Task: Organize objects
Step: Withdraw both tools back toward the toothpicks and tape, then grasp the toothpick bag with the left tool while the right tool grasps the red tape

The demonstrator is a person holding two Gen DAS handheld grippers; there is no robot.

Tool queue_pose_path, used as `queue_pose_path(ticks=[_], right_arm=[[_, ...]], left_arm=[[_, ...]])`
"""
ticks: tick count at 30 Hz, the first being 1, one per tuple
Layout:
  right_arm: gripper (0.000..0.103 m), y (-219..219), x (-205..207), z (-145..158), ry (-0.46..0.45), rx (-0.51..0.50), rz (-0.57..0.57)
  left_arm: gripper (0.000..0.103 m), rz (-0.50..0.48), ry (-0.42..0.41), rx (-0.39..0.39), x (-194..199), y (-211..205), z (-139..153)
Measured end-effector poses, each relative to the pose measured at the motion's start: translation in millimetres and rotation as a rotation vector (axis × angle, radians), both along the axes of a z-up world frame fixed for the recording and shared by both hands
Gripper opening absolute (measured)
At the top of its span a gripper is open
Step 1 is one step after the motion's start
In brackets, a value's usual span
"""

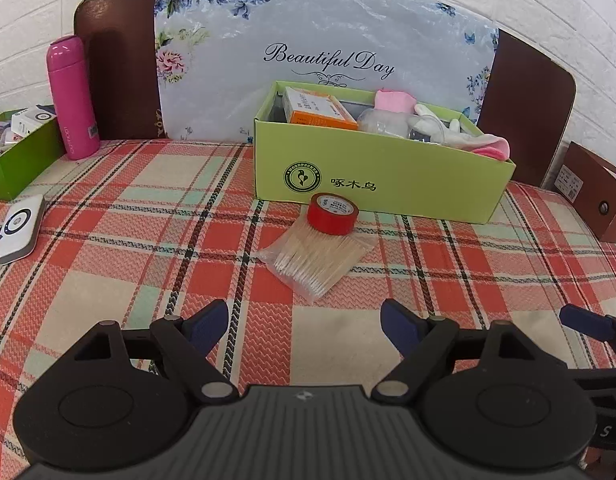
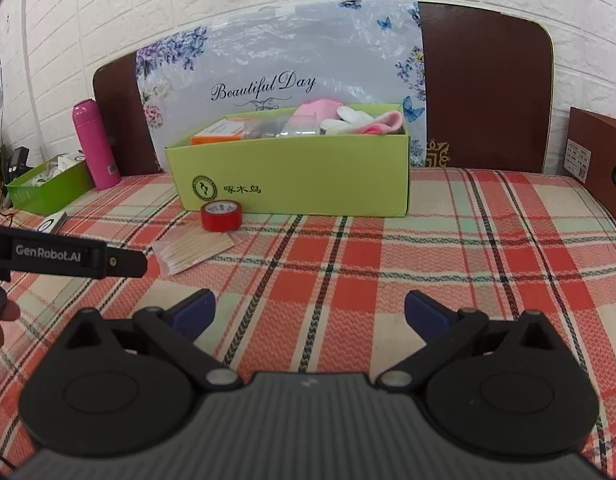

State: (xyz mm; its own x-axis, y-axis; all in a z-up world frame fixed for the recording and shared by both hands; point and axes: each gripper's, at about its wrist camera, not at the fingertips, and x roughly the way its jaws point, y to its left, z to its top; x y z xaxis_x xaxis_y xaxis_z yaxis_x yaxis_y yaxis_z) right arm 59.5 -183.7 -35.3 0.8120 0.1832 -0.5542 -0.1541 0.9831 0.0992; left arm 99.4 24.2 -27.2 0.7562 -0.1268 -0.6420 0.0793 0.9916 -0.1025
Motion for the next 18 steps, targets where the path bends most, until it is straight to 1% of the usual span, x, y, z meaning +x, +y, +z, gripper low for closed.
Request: queue_pose_path(ticks=[2,5,13,17,18], right_arm=[[0.103,2,-2,-3,0.016,-0.008,-0.001],[0.103,7,-3,-7,0.032,-0.019,0.003],[0.103,14,-6,-12,0.058,-0.054,0.000],[0.103,13,-5,-12,0.067,-0.059,-0.011],[0.103,12,-5,-12,0.068,-0.059,-0.013]], left_arm=[[0.086,-0.022,-0.004,-0.010,4,3,-4],[0.086,-0.055,-0.011,-0.005,16,4,-9],[0.086,-0.153,-0.023,0.065,63,-8,-22],[0.086,-0.172,-0.013,0.094,78,-11,-32],[0.068,-0.186,-0.008,0.078,78,-9,-35]])
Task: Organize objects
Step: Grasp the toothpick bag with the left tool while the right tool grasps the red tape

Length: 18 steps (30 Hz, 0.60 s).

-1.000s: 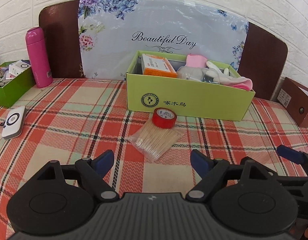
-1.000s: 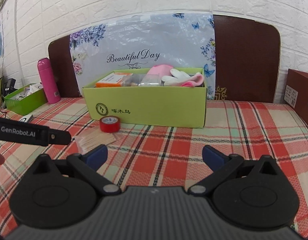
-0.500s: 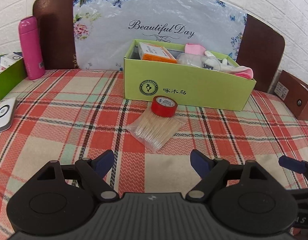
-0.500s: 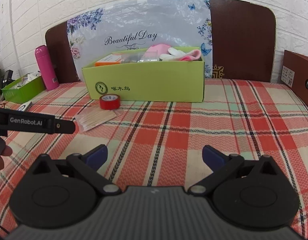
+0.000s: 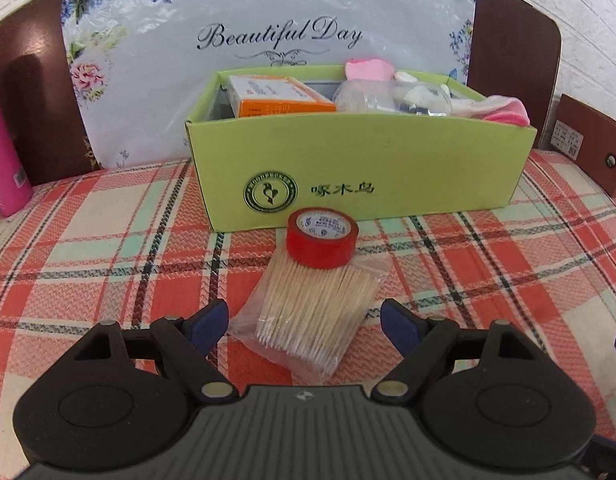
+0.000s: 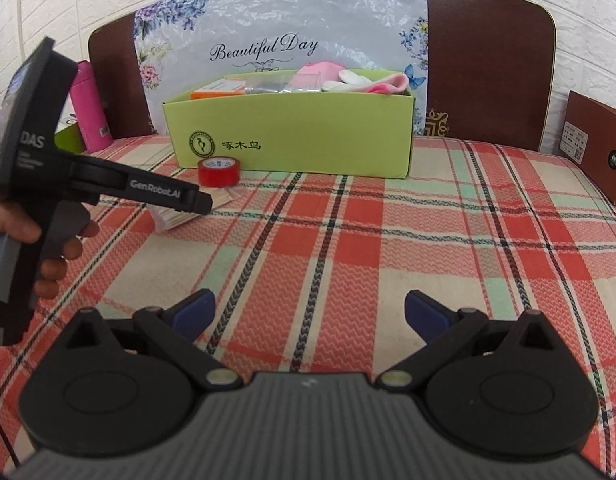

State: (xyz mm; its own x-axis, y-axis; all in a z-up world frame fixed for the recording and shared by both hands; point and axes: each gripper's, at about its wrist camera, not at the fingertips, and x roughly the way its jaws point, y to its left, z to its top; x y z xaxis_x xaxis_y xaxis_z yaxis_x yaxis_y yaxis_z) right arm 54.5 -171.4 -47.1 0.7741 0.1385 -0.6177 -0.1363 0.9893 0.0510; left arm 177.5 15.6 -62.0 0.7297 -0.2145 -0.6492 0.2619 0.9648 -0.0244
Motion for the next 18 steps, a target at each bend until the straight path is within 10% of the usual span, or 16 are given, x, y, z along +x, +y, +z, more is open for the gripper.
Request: queue_pose_path(ticks=[1,4,14,18], right_arm=[[0.103,0,0,0,0.001,0.001,0.000],[0.103,0,5,-2,0.009,0.007,0.000],[0.103,27,52,11,-0.052,0.042,0.069],[0.087,52,85,8,-0.037,0.063,0.164]], left_arm=[[0.045,-0.007,0.010,-0.020,-1,3,-2],[0.023,-0.016,0.010,-0.071,-13,14,0],[0.023,0.088,0.057,-0.158,-75,36,-3],[0.023,0.090,0.066,-0.166,-75,39,-3]])
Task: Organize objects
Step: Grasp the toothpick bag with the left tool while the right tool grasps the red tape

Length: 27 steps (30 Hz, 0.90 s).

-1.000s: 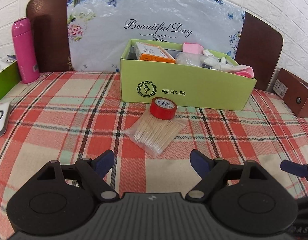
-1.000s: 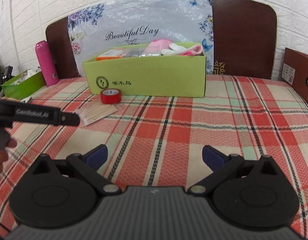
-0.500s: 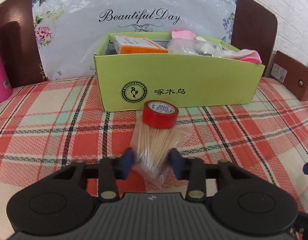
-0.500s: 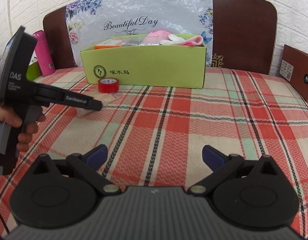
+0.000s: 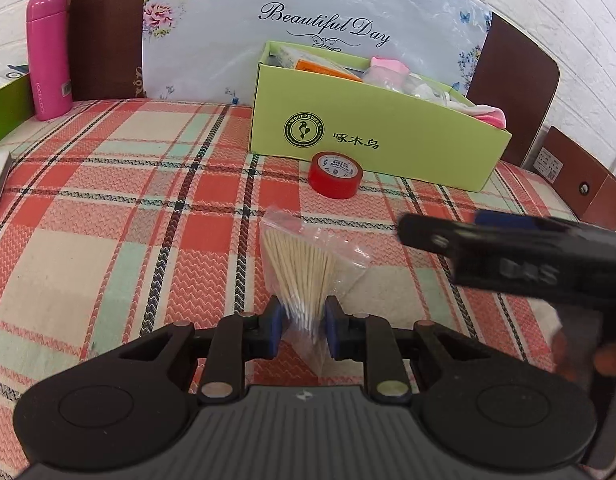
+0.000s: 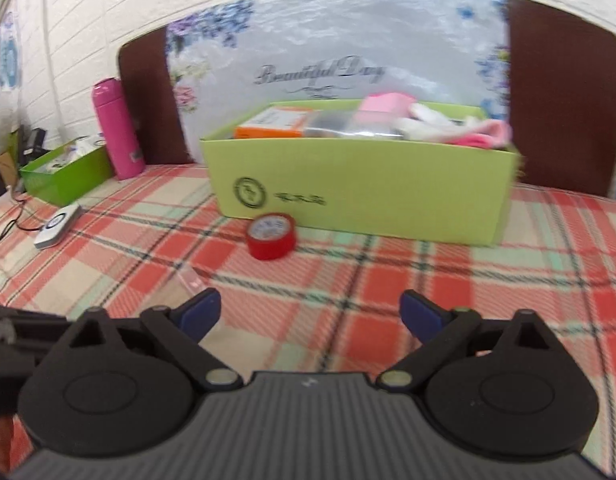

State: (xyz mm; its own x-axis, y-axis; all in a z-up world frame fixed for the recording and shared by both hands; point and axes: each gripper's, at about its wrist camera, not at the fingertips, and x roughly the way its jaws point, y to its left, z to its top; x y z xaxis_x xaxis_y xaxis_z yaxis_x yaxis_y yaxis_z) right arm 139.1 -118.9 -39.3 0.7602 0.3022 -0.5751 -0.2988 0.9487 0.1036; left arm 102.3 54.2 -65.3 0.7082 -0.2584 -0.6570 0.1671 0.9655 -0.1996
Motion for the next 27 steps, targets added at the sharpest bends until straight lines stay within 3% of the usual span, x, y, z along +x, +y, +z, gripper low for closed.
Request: queue_pose_path(ticks=[12,13,14,15,20,27], right_arm=[[0.084,51,81,-18,0.006,-0.052,0.020],[0.080,53,86,-23,0.018,-0.067,0.019],[0.050,54,88,-26,0.034,-0.085,0.024],[0.046,54,84,-26,0.014,-0.098,0.026],[0.046,36,48,-22,0.010,-0.126,0.066],[0.046,-24,-32,-20,0.043,-0.134,0.026]], left_arm=[[0.023,0.040,0.010,-0.082,5,22,-4],[0.023,0.040,0.008,-0.080,5,22,-4],[0.023,0.038,0.005,-0.075,4,21,-5],[0.023,0.035,0.003,-0.072,4,21,-5],[0.023,0.027,0.008,-0.060,5,20,-5],[0.023,-0.057,0.026,-0.044,-6,-2,-2]])
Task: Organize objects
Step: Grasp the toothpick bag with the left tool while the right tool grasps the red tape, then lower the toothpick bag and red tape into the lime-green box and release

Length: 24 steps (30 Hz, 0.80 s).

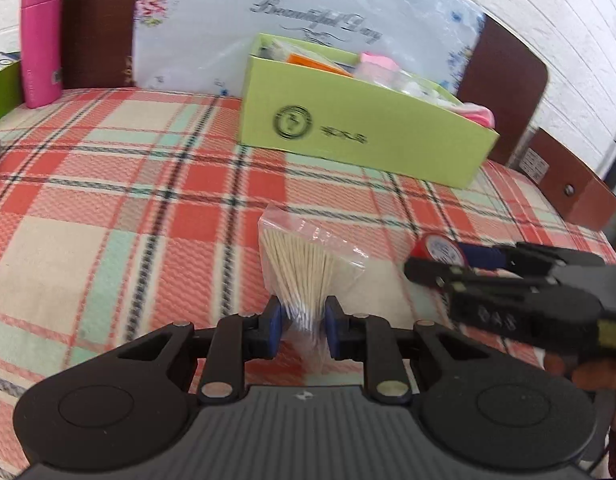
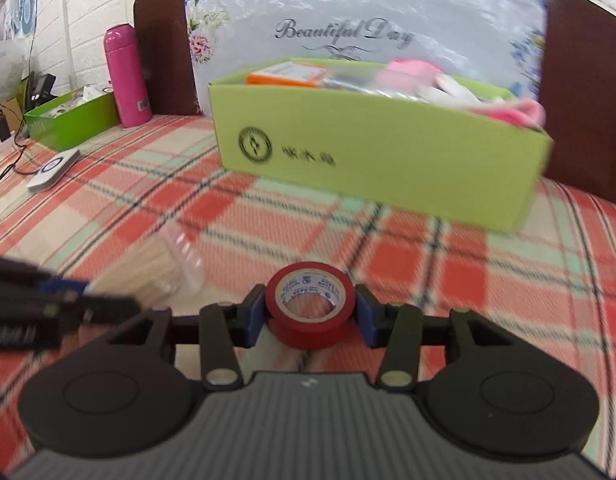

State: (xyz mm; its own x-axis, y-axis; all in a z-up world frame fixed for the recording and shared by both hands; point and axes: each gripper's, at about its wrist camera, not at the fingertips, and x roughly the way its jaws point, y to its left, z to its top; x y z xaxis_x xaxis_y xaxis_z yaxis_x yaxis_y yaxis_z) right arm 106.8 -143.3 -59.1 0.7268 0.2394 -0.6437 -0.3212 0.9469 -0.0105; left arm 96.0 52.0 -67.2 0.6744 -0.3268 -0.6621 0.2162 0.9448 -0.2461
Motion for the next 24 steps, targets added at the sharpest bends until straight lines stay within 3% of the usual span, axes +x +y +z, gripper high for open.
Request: queue_pose_path(ticks=[3,5,6,9,10,14,16,17,23,24], right_arm=[[0.046,-20,-32,3,0.009,-0.015,-0.048],[0.046,-35,-49,3,0.014,0.017,-0.094],[0.046,-40,-55,3,0.010,0.031,-0.109],[0.058,-50,-67,2,-0.008,0.053,-0.129],[0.059,-52,-68,2,-0.012,0.055,-0.126],[0.059,-54,-68,2,-0.014,0.067,-0.118],[0.059,-52,-69,1,-0.019,0.068,-0.107],[0.059,-51,-69,1,-0.019,0.069,-0.104],[0.053,-45,-65,-2,-0.014,0.063,-0.111],[0.047,-45,-65,-2,-0.012,0.061,-0.110]], left_arm=[[0.023,-0.104,0.014,-0.008,-10,-23,0],[0.023,-0.152,0.000,0.026,-19,-42,0],[0.030,-0.157,-0.015,0.065,-21,-51,1],[0.069,-0.164,-0.027,0.130,-22,-67,0],[0.074,-0.170,-0.027,0.149,-21,-71,0],[0.074,-0.157,-0.031,0.204,-15,-79,-3],[0.056,-0.151,-0.023,0.176,-14,-76,-1],[0.053,-0.150,-0.020,0.175,-13,-76,0],[0.052,-0.140,-0.023,0.192,-11,-80,-1],[0.044,-0.144,-0.027,0.192,-12,-80,-1]])
